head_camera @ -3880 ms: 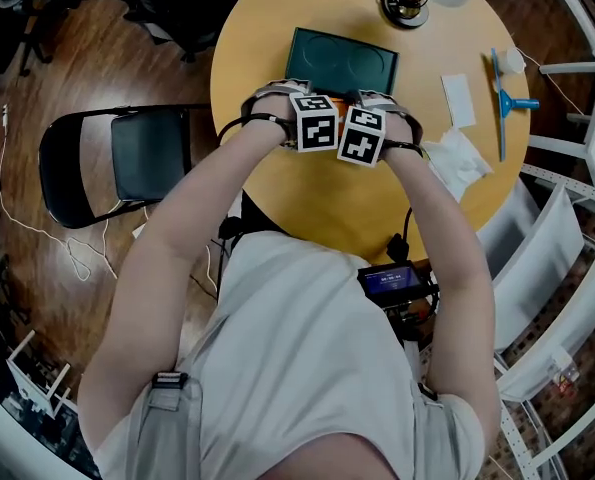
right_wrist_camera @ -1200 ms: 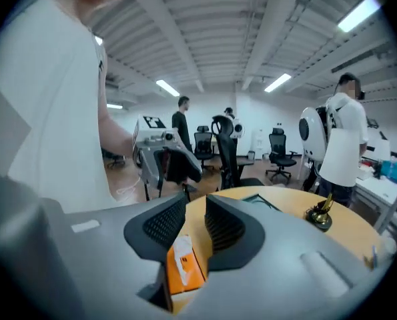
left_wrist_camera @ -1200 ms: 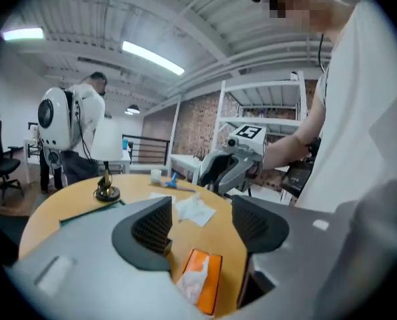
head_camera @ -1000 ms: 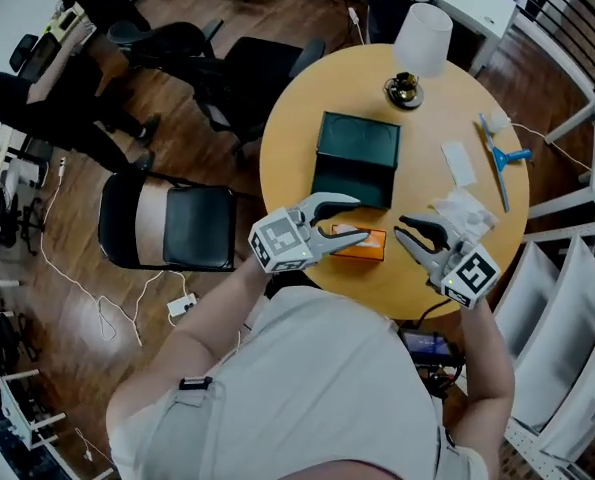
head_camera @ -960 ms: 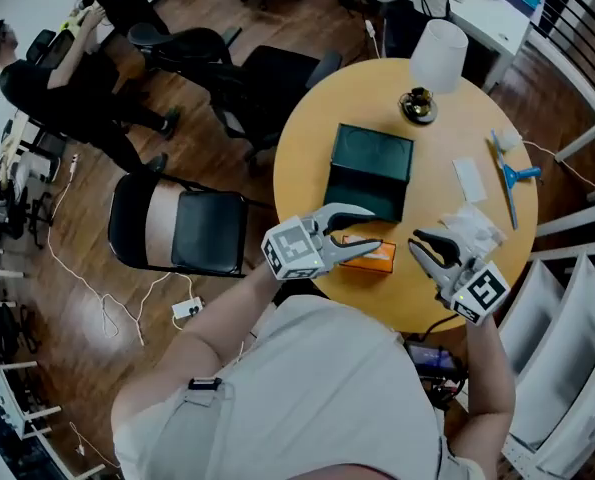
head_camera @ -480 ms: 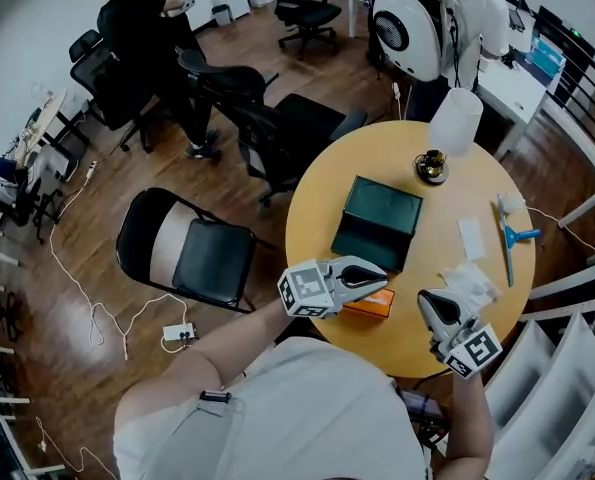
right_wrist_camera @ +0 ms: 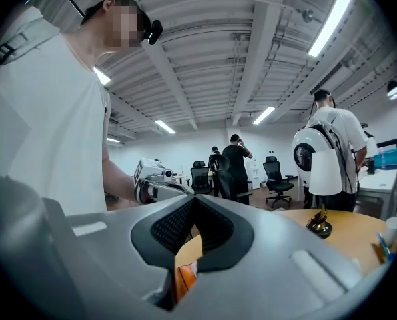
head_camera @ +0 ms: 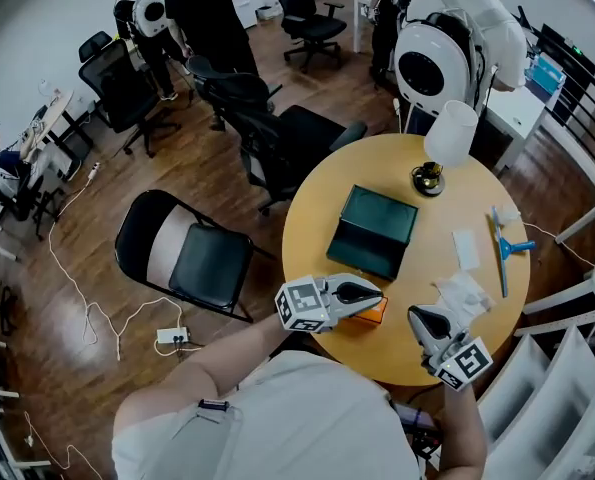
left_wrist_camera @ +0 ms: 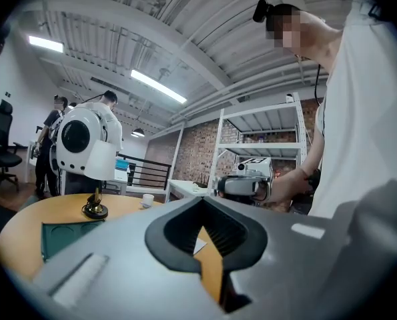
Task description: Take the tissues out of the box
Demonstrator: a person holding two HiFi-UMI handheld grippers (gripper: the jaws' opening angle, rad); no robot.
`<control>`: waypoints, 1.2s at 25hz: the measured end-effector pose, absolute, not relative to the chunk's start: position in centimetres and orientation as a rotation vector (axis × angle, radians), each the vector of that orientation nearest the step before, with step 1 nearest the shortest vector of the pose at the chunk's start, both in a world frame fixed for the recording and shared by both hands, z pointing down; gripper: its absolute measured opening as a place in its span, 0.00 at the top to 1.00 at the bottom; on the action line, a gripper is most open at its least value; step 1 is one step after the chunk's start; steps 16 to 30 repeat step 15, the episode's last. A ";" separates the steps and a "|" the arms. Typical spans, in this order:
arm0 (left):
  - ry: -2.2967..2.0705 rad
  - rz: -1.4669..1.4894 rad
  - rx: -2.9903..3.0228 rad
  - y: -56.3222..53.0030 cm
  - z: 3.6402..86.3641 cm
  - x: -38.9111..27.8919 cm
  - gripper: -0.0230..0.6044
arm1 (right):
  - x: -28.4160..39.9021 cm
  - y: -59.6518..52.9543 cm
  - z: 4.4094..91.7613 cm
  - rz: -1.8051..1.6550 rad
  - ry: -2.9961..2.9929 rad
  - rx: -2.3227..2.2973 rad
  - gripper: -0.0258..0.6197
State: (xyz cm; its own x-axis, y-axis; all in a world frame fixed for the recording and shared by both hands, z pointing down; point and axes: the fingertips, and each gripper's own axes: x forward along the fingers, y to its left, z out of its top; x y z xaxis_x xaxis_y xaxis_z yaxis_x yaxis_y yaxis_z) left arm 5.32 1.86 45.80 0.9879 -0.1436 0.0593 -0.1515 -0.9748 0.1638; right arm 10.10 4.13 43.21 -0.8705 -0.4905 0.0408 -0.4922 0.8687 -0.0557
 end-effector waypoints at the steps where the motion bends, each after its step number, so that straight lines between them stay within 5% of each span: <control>1: -0.226 0.071 2.963 2.0 45.8 5.3 0.96 | 10.1 4.3 43.3 0.101 -3.013 0.787 0.96; 30: -0.229 0.066 2.960 3.3 45.4 6.4 0.96 | 10.4 4.9 42.6 0.047 -3.019 0.746 0.96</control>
